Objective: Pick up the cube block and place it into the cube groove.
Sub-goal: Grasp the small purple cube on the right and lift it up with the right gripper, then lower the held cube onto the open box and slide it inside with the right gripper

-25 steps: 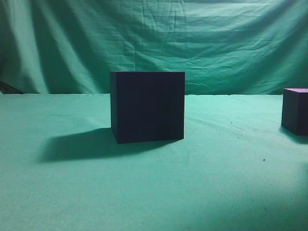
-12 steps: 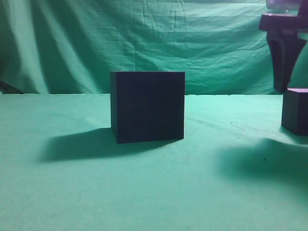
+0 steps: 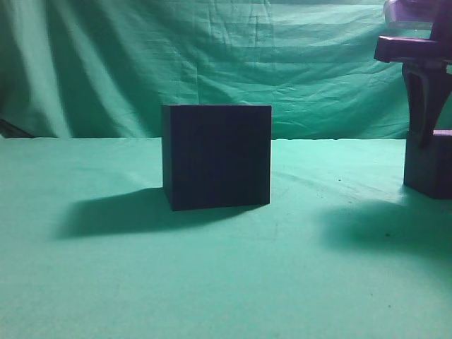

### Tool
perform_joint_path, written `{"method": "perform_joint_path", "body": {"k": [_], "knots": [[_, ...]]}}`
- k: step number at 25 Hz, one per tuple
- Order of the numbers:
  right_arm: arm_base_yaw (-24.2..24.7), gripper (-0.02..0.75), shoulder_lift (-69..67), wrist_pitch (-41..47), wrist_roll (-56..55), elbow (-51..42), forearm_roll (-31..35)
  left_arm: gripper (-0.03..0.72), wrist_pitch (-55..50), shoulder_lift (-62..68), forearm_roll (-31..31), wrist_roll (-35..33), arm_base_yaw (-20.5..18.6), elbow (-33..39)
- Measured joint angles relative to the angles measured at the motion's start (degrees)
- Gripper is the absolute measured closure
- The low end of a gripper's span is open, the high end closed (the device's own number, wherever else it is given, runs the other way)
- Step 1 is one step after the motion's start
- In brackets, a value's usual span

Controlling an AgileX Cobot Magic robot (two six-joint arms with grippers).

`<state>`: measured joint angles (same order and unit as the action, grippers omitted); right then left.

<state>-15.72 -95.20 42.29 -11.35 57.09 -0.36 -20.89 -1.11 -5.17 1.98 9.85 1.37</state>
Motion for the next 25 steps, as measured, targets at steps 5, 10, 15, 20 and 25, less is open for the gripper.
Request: {"method": "perform_joint_path", "body": {"k": [5, 10, 15, 20, 25], "knots": [[0.0, 0.324, -0.79, 6.47, -0.73, 4.93, 0.25, 0.688, 0.0, 0.0, 0.0, 0.0, 0.0, 0.0], [-4.11, 0.324, -0.79, 16.36, 0.33, 16.39, 0.53, 0.688, 0.0, 0.0, 0.0, 0.0, 0.0, 0.0], [-15.12, 0.324, -0.79, 20.64, 0.32, 25.7, 0.75, 0.688, 0.0, 0.0, 0.0, 0.0, 0.0, 0.0], [-25.15, 0.324, -0.83, 17.46, -1.89, 27.43, 1.25, 0.688, 0.0, 0.0, 0.0, 0.0, 0.0, 0.0], [-28.47, 0.324, -2.89, 14.43, -2.69, 27.97, 1.47, 0.688, 0.0, 0.0, 0.0, 0.0, 0.0, 0.0]]}}
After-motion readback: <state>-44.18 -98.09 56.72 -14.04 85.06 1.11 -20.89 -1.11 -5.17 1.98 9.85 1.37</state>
